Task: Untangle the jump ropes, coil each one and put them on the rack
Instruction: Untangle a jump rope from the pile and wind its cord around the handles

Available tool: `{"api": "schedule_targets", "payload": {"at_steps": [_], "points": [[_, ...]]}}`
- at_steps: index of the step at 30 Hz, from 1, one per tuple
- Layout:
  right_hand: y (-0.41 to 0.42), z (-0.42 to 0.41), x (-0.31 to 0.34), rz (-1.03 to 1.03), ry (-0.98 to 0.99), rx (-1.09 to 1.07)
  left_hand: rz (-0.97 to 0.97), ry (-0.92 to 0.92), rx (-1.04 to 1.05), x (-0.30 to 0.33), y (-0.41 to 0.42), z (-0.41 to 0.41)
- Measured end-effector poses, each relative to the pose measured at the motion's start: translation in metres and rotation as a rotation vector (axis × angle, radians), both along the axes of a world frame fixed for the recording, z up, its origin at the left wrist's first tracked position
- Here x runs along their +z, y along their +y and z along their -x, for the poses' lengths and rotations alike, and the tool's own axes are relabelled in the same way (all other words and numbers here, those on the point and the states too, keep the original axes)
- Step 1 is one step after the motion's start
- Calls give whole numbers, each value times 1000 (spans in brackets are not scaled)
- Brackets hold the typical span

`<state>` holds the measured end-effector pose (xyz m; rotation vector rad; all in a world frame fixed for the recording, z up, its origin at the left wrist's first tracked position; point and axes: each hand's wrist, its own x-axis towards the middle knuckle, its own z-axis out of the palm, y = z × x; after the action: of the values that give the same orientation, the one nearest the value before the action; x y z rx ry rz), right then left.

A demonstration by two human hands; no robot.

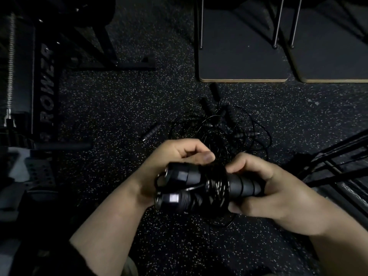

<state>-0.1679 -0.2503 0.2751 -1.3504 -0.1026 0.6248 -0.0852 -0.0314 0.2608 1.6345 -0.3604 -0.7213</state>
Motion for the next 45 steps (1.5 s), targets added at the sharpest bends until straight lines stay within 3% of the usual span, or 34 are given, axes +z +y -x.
{"api": "schedule_targets", "payload": {"at_steps": [5,12,20,25,28,34,38,45], "points": [[0,-3,-7,-91,-84,-205,-102,22,225,-17,-11,17],[2,-9,-7,58,-113,-478,-143,54,233,-9,-15,12],[3,-9,-12,430,-151,-522,107,243,194,-5,-12,14],[6,-9,-11,644,-217,-281,-43,221,235,-10,-15,18],[5,-7,-12,503,-186,-235,-61,192,226,-11,-14,17],[17,-8,-8,155,130,-441,-50,195,209,-12,-19,20],[13,-9,-3,161,197,-412,-87,171,187,-9,-19,20],[15,-10,-11,353,27,-577,-264,132,206,-6,-16,13]]}}
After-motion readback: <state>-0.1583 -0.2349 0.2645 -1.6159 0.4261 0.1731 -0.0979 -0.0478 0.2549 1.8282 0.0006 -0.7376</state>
